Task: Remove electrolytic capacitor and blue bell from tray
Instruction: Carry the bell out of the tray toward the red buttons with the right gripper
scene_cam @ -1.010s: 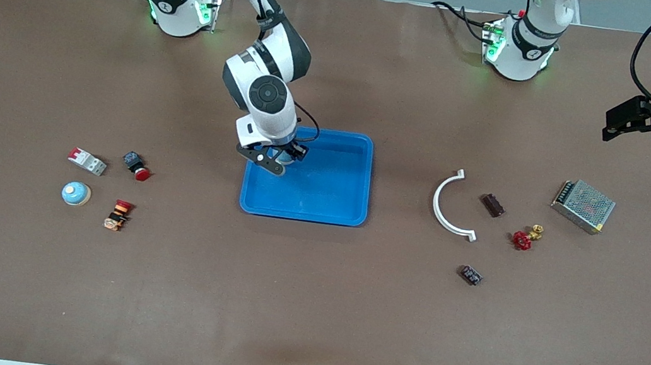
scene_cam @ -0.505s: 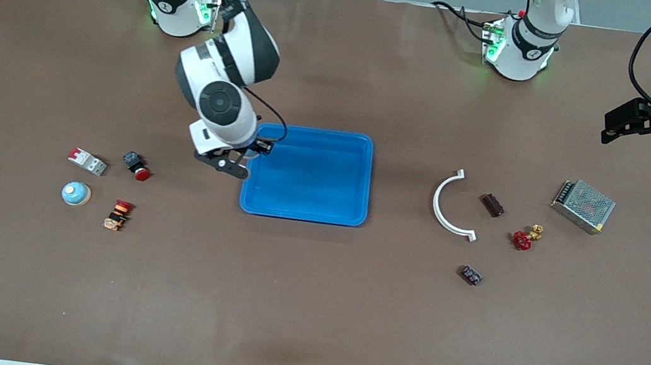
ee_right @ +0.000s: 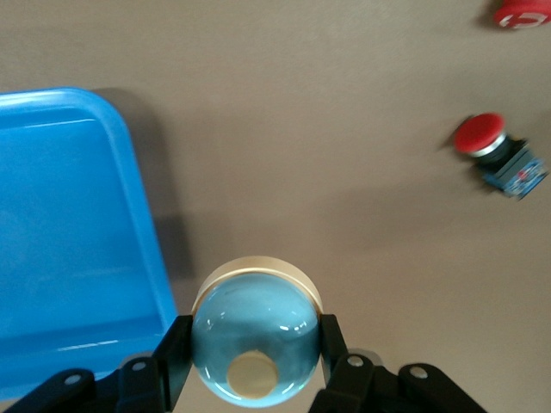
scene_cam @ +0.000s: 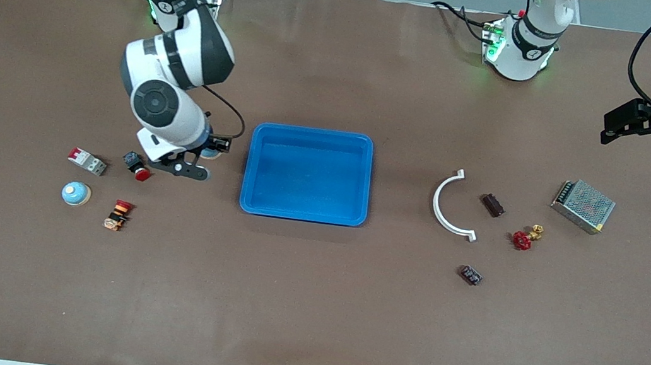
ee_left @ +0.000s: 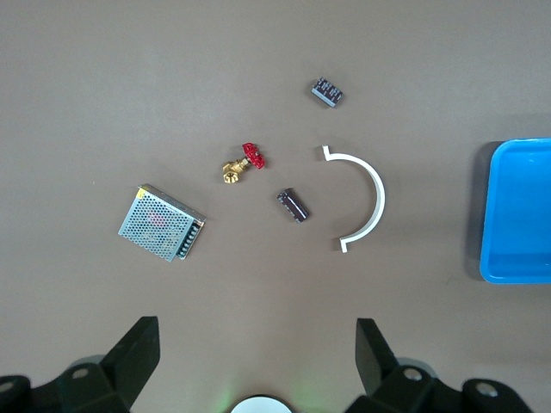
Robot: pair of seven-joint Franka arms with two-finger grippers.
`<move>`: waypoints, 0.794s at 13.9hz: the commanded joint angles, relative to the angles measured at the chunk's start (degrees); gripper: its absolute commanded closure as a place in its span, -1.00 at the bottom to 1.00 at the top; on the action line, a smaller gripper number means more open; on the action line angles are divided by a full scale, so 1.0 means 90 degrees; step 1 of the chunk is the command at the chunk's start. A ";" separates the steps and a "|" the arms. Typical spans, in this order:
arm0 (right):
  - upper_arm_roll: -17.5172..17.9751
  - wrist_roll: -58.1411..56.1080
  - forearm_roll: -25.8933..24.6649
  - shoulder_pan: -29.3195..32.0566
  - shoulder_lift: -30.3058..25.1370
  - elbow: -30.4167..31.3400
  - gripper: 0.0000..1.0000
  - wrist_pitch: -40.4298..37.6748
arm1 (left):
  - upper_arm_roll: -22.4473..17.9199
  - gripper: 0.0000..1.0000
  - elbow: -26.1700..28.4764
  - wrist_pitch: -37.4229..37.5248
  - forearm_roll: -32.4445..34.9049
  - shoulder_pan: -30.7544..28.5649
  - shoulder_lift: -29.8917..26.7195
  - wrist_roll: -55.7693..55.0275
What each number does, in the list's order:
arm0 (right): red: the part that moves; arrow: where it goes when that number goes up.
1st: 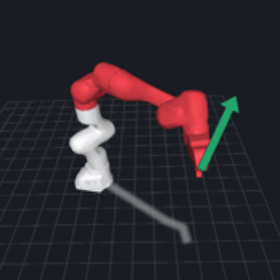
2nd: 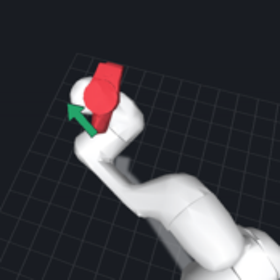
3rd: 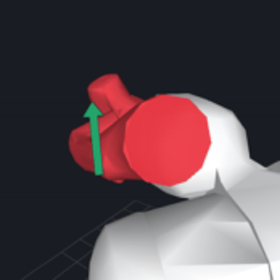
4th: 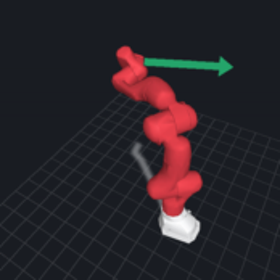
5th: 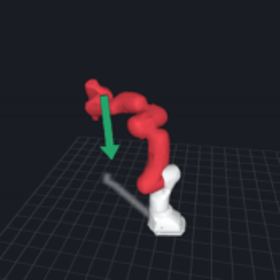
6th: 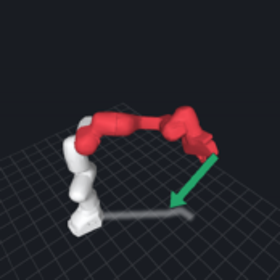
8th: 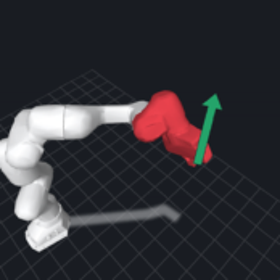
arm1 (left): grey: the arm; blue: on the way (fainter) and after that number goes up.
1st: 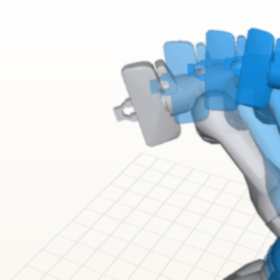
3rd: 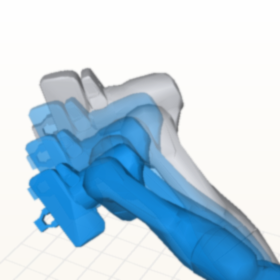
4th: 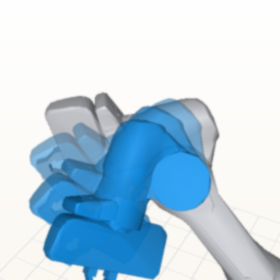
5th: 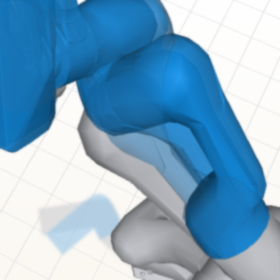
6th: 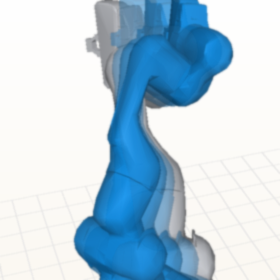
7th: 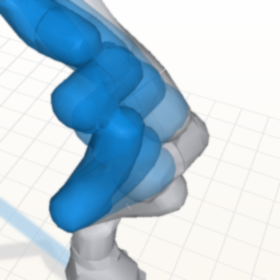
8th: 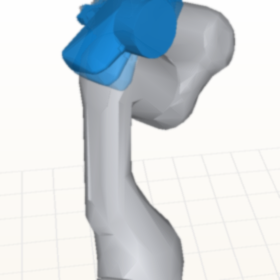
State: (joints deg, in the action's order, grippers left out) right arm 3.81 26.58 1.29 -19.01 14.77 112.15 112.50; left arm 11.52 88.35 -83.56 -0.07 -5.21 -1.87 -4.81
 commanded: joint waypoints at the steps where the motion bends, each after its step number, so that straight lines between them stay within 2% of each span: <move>1: 0.0094 -0.0860 -0.0056 0.0518 -0.0605 0.0575 1.00 0.0009 | 0.0009 -1.00 0.0105 -0.0101 -0.0128 -0.0017 -0.0114 -0.0022; 8: 0.0094 -0.2443 -0.0076 0.1495 -0.1484 0.1474 1.00 0.0087 | 0.0019 -1.00 0.0105 -0.0101 -0.0128 -0.0007 -0.0114 -0.0022; 11: 0.0094 -0.3068 -0.0085 0.1934 -0.1670 0.1884 1.00 0.0427 | 0.0019 -1.00 0.0115 -0.0101 -0.0128 -0.0008 -0.0114 -0.0022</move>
State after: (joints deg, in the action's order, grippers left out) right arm 3.73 2.44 1.03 -4.53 2.75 124.89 113.80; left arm 11.60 88.46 -83.76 -0.08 -5.19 -1.88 -4.81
